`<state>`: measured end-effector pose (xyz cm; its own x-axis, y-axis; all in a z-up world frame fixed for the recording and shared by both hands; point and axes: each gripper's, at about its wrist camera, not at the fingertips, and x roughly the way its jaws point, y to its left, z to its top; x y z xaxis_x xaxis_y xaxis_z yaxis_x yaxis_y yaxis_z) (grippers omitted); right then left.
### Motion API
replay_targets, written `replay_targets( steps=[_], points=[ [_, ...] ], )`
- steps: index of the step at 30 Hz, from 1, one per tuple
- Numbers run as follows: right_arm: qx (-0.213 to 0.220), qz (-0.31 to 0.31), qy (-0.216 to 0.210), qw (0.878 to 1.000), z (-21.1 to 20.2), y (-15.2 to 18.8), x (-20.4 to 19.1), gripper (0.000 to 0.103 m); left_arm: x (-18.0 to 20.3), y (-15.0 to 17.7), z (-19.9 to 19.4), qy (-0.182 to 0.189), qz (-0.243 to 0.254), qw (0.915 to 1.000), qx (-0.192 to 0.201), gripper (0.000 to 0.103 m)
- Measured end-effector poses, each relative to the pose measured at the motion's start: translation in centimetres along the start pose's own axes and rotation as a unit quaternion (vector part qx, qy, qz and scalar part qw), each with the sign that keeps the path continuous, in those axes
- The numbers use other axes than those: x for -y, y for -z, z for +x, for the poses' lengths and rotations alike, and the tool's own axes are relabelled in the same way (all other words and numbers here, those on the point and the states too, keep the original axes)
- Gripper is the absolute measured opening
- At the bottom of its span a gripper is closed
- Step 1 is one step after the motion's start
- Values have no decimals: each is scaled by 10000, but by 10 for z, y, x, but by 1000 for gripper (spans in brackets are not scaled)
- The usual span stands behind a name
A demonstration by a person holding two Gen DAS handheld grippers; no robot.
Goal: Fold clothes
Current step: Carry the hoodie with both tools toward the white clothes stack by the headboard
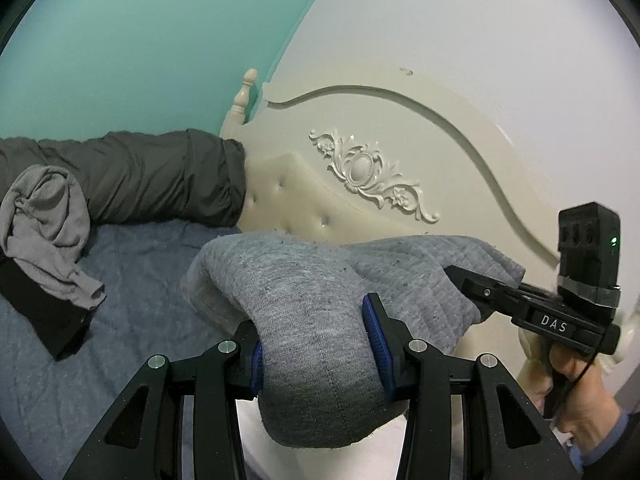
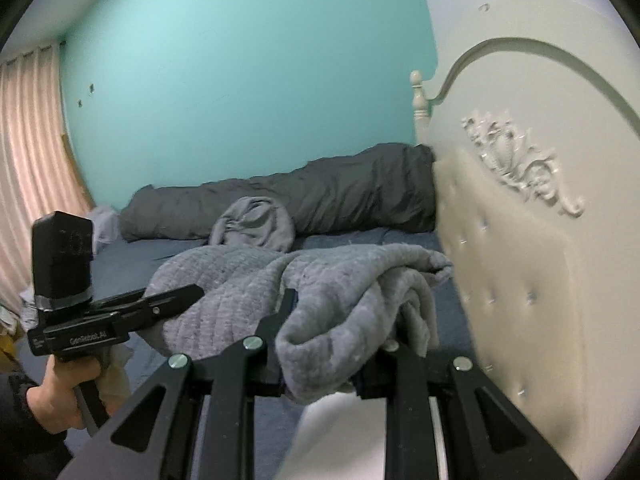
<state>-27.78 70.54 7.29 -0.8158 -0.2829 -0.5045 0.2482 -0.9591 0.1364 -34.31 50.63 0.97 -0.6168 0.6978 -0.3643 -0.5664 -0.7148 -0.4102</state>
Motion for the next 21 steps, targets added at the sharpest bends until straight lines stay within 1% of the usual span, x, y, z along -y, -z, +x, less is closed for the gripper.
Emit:
replay_targets(
  steps=[2,3,5,7,8,10,11,12,16,19,21],
  points=[
    [-17,-214,236,9995,5,12,8,22,1,22,19,8,-44,10000,-73,46],
    [-55,-241,298,9992,9,25,16,21,0,43,32,51,-148,9994,-323,46],
    [-341,-71,370,9987,19,56,35,22,-2,85,57,143,-372,9955,-863,46],
    [-936,134,472,9944,33,96,56,22,-2,131,76,225,-617,9873,-1448,46],
    [-1253,263,460,9907,37,123,66,22,0,148,79,251,-731,9838,-1618,46],
    [-1611,467,403,9850,38,161,78,22,6,169,75,326,-832,9808,-1734,46],
    [-1737,540,337,9827,34,179,83,22,8,175,73,368,-879,9800,-1745,46],
    [-1755,592,305,9822,28,190,85,22,10,180,70,411,-925,9793,-1751,46],
    [-1800,908,102,9794,18,194,88,22,15,186,60,526,-1197,9737,-1864,46],
    [-1833,1146,-52,9763,10,196,91,22,17,186,50,538,-1249,9727,-1879,46],
    [-1854,1304,-154,9739,4,197,93,22,14,187,50,565,-1448,9677,-1983,46]
  ],
)
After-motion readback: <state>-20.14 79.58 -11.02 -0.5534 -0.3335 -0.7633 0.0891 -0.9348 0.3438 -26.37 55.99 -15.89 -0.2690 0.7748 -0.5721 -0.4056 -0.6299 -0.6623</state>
